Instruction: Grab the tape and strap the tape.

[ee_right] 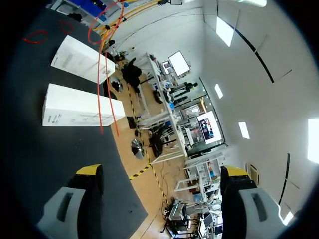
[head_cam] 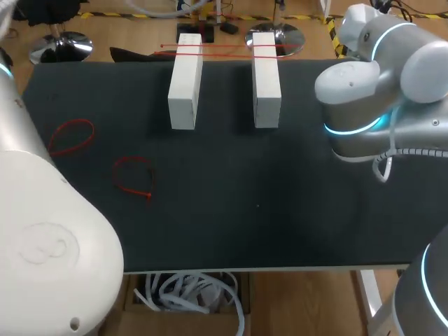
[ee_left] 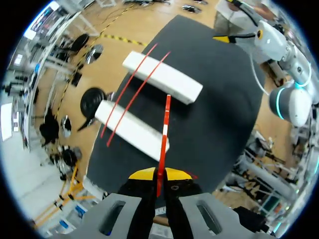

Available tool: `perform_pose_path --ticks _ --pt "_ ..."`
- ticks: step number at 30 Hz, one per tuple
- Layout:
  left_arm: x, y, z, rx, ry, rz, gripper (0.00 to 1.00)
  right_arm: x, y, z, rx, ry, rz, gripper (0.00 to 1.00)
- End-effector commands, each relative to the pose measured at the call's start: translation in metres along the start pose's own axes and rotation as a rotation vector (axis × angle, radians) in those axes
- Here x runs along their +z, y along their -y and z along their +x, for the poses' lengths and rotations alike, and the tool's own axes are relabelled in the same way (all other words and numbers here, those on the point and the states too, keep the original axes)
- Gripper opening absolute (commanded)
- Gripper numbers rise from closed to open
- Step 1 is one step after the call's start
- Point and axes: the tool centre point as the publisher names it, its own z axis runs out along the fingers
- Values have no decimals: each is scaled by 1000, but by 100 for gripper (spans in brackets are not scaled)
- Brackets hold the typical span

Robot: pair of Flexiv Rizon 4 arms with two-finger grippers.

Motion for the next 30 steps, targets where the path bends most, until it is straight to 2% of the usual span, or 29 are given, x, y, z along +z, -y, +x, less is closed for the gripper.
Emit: perform_pose_path --ticks 1,2,6,9,10,12,30 --pt "3 -143 2 -485 10 -41 0 -2 0 -3 -1 -16 2 100" --pt "1 -153 4 -516 11 -72 0 -2 0 -3 -1 -16 2 100" --pt "6 -203 6 -650 4 -97 0 -2 0 -3 -1 -16 2 100" --pt "9 -232 6 -719 12 -107 0 -2 0 -3 -1 -16 2 100" --pt "10 -238 6 -736 19 -82 0 -2 0 -3 -1 -16 2 100" --pt "9 -242 7 -749 46 -59 100 -2 0 -3 -1 -16 2 100" --pt "9 -242 7 -749 46 -59 100 -2 0 -3 -1 -16 2 100"
